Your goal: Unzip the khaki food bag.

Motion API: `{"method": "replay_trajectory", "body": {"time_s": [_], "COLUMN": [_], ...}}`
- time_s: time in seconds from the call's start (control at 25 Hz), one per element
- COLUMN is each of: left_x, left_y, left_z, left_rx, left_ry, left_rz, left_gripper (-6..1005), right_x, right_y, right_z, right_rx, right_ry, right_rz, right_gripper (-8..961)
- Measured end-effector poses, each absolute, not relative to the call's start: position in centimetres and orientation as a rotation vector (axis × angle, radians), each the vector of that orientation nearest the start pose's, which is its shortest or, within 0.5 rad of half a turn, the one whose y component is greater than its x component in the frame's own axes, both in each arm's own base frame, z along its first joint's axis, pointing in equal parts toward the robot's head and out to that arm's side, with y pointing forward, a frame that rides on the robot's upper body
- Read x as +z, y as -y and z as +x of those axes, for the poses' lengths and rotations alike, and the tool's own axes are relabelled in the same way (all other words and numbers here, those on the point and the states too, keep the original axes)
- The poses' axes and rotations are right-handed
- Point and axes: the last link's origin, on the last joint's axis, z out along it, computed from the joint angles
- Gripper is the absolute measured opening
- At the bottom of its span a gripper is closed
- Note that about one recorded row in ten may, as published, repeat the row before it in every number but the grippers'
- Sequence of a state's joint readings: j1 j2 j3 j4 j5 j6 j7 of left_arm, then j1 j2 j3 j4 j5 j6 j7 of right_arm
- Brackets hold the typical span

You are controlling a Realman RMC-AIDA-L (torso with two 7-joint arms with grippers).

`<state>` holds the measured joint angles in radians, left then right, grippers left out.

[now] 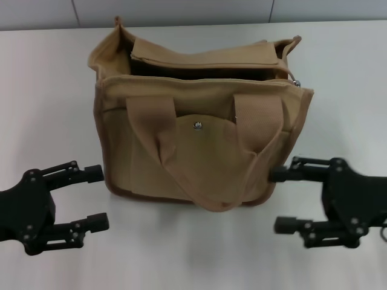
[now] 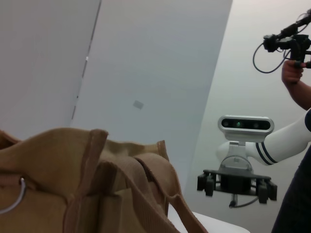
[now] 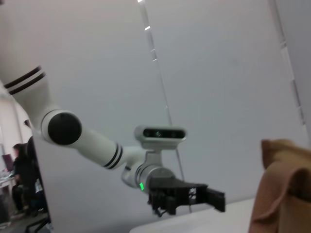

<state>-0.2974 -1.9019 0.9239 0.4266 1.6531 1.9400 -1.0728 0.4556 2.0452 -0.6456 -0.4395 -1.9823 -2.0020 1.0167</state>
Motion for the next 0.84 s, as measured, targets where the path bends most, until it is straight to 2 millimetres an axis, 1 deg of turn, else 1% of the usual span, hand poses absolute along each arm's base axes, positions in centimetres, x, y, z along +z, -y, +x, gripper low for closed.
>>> {"method": "replay_trajectory", "body": {"time_s": [0.16,0.84], "left_x": [3.75,3.48], "left_y": [-22.63,-22.34], "left_z": [-30.45,-30.47], "left_rx": [-1.110,-1.121], "left_ry": [0.473,0.486], "left_rz": [-2.800,-2.793], "left_gripper": [808,808], "right_x": [-1.08,-1.32], "right_y": [-24.65,-24.59], "right_z": [25.39,25.27], "right_rx": [1.206,1.224], "right_ry": [-0.280,-0.291], "right_rz": [-2.933,-2.925], "right_gripper": [733,733]}}
